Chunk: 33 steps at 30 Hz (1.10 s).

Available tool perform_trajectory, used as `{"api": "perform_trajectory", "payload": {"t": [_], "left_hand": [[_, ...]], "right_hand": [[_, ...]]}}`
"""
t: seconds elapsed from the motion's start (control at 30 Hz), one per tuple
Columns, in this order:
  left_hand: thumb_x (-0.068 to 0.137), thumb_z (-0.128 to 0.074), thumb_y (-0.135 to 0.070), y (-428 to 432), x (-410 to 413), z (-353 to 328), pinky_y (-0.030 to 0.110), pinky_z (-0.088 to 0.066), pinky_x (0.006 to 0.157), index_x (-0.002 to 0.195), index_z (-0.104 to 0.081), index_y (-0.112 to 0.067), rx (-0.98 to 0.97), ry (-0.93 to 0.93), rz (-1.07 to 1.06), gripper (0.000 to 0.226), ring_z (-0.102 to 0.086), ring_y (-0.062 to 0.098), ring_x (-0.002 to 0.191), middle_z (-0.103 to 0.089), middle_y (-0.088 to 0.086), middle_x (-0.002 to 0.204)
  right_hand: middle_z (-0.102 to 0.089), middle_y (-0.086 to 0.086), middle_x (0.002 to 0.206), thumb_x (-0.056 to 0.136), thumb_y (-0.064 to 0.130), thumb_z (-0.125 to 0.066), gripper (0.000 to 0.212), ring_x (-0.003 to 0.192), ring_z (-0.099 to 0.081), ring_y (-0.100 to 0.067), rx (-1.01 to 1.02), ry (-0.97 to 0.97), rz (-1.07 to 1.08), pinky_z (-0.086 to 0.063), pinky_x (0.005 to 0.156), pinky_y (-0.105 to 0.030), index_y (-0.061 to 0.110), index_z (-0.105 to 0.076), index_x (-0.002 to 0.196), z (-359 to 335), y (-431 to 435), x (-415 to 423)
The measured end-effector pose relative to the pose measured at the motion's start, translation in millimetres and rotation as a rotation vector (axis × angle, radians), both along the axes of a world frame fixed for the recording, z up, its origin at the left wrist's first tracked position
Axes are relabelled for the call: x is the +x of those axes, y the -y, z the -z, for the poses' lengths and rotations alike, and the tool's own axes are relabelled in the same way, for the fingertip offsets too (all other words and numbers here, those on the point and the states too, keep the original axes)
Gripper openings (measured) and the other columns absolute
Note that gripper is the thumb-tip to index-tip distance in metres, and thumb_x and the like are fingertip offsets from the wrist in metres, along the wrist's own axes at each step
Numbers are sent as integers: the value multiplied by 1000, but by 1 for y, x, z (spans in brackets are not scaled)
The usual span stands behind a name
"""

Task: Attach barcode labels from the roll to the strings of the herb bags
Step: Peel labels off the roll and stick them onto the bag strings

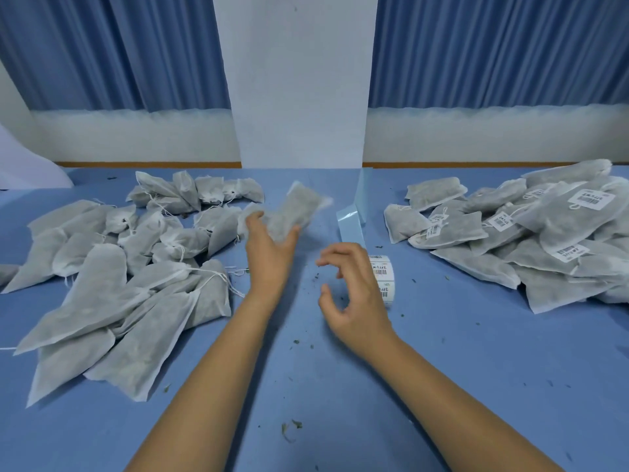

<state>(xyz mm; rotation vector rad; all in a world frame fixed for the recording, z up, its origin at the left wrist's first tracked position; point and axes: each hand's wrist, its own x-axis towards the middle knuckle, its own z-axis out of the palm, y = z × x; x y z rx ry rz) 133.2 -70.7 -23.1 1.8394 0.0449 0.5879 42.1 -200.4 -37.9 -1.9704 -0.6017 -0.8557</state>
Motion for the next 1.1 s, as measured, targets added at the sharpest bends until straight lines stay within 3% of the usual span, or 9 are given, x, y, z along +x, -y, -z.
{"api": "perform_trajectory", "payload": {"t": [0.1, 0.2, 0.4, 0.53, 0.63, 0.7, 0.8, 0.9, 1.1], "left_hand": [[100, -52, -27, 23, -23, -12, 38, -53, 95, 117, -52, -7, -916, -161, 432, 27, -71, 26, 95, -62, 12, 117], [102, -42, -29, 33, -39, -13, 30, -56, 83, 106, -53, -8, -1188, -277, 706, 24, -71, 25, 98, -69, 16, 111], [103, -37, -28, 39, -46, -11, 36, -56, 84, 118, -58, -3, -952, -212, 658, 36, -67, 22, 109, -68, 12, 121], [102, -44, -24, 25, -39, -10, 30, -58, 82, 118, -56, -2, -856, -198, 466, 30, -69, 24, 103, -69, 15, 116], [95, -58, -29, 15, -35, -2, 34, -39, 109, 147, -28, -4, -364, -264, 141, 65, -49, 25, 130, -47, 16, 145], [93, -62, -27, 13, -40, 0, 25, -26, 114, 150, -23, -7, 0, -23, 15, 72, -34, 17, 140, -35, 9, 152], [95, -50, -24, 16, -47, -2, 15, -45, 87, 116, -63, -15, 137, 208, 370, 26, -62, 4, 100, -68, -8, 105], [96, -48, -23, 20, -52, 0, 13, -44, 64, 84, -66, -21, 281, 220, 592, 22, -58, -1, 64, -63, -17, 70], [87, -58, -43, 16, -52, -4, 11, -32, 55, 82, -62, -38, 241, 269, 546, 8, -41, 7, 52, -61, -26, 69]], "right_hand": [[-35, -5, 136, 78, 7, -62, 59, 128, -38, -15, 135, -195, 21, -31, 107, -21, 5, -40, 133, 1, -5, 2], [-38, -2, 140, 82, 6, -69, 67, 132, -36, -8, 291, -369, -4, -27, 109, -15, 13, -32, 138, -2, -5, 5], [-57, -4, 109, 89, 1, -60, 24, 77, -59, 4, 386, -486, -21, -45, 73, -10, 9, -58, 113, -7, -3, 5], [-50, 13, 54, 95, 16, -57, 16, 50, -41, -6, 249, -445, 26, -33, 52, -18, 11, -68, 85, -11, 6, 0], [-49, 9, 54, 98, 20, -52, 19, 51, -41, -10, 10, -386, 97, -33, 55, -27, 13, -68, 91, -7, 10, 0], [-54, 1, 58, 98, 20, -49, 20, 53, -41, -12, -28, -393, 132, -36, 58, -32, 15, -66, 89, -6, 13, 2], [-60, 7, 66, 97, 16, -50, 19, 62, -48, -9, -7, -404, 151, -40, 62, -28, 17, -65, 86, -8, 15, 3], [-61, 6, 68, 96, 13, -48, 21, 65, -50, -12, -15, -402, 170, -40, 61, -30, 14, -67, 87, -7, 17, 3], [-42, 8, 54, 87, 8, -53, 23, 56, -39, -17, -166, -68, 304, -28, 49, -26, 16, -59, 67, -17, 20, 0]]}}
